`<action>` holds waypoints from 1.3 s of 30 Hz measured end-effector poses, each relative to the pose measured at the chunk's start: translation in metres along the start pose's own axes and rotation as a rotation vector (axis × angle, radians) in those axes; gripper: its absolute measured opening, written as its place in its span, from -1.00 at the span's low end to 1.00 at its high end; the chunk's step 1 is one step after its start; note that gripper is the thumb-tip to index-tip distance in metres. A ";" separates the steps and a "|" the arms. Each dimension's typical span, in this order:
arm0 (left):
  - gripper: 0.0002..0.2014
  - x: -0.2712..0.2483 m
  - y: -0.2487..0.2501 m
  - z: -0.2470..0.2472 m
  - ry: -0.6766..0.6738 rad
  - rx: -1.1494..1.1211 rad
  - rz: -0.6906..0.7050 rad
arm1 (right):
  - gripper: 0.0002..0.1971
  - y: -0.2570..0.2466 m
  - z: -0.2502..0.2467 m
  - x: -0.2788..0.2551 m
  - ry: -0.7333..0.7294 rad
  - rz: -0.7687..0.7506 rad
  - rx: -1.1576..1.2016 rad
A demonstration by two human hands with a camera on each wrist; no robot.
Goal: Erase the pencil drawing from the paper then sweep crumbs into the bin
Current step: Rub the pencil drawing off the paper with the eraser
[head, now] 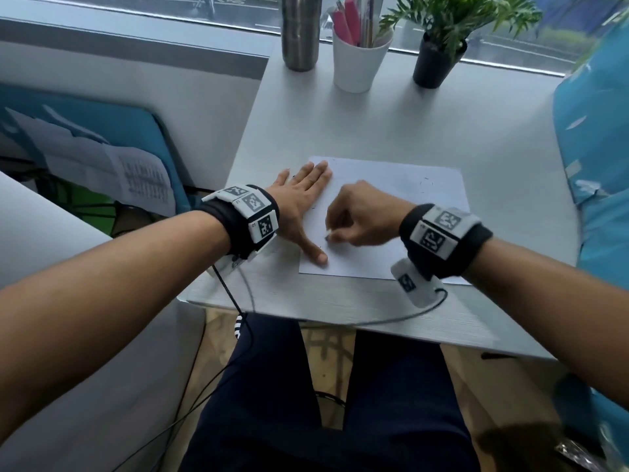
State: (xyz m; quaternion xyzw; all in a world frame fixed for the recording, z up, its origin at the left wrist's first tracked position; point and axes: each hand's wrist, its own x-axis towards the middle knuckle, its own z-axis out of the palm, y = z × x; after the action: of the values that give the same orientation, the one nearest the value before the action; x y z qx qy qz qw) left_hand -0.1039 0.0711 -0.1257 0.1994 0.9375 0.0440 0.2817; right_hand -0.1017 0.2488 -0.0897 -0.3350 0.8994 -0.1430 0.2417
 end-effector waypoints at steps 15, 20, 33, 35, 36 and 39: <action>0.60 0.001 0.001 -0.002 0.002 0.009 -0.001 | -0.85 0.017 -0.029 0.039 0.151 0.016 -0.092; 0.60 0.001 0.001 0.000 0.008 0.011 0.003 | -0.88 0.011 -0.011 0.023 0.160 0.026 -0.034; 0.46 -0.002 -0.003 -0.001 0.025 0.132 0.022 | -0.83 0.082 0.007 -0.051 0.223 0.434 0.389; 0.39 -0.004 -0.003 -0.002 0.059 0.174 -0.033 | -0.83 0.083 0.009 -0.048 0.233 0.450 0.388; 0.34 -0.006 -0.003 -0.002 0.069 0.191 -0.075 | -0.83 0.083 0.010 -0.046 0.235 0.459 0.386; 0.21 -0.014 0.003 -0.001 0.125 0.225 -0.169 | -0.83 0.084 0.009 -0.045 0.222 0.465 0.391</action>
State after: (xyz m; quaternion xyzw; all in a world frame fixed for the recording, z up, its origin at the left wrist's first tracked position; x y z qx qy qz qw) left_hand -0.0932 0.0682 -0.1172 0.1469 0.9657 -0.0730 0.2013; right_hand -0.1123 0.3394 -0.1169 -0.0501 0.9282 -0.2899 0.2280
